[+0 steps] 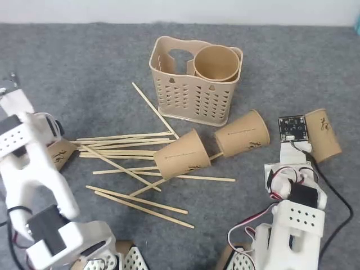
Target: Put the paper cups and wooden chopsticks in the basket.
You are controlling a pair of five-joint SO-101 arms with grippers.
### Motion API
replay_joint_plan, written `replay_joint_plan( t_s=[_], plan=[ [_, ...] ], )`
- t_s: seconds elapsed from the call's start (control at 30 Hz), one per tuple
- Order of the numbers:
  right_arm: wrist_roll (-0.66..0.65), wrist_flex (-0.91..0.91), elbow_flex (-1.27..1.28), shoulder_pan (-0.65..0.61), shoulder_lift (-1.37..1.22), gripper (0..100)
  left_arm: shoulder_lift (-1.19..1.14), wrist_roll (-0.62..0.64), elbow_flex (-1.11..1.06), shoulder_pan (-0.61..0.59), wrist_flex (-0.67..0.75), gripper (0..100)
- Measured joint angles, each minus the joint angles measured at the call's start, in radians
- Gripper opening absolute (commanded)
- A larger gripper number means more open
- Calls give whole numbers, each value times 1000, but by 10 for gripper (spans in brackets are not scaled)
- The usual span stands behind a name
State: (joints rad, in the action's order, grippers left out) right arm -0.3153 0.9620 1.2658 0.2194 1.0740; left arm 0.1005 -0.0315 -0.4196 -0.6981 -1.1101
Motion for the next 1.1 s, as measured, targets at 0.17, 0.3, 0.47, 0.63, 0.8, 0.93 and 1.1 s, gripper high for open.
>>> replay_joint_plan(
  t_s=[0.17,0.3,0.47,0.63,0.8,0.93,1.1],
  plan=[
    [0,0,0,0,0,18,12,-25,-41,0,40,137],
    [0,0,0,0,0,19,20,-74,-41,-9,34,14],
    [0,0,0,0,0,19,28,-135,-38,-26,2,10],
    [0,0,0,0,0,19,28,-173,9,-26,-124,10],
    [0,0,0,0,0,20,26,-173,66,-31,-227,10],
    [0,0,0,0,0,19,26,-173,117,-38,-287,10],
    [0,0,0,0,0,19,26,-173,196,-38,-367,10]
  ],
)
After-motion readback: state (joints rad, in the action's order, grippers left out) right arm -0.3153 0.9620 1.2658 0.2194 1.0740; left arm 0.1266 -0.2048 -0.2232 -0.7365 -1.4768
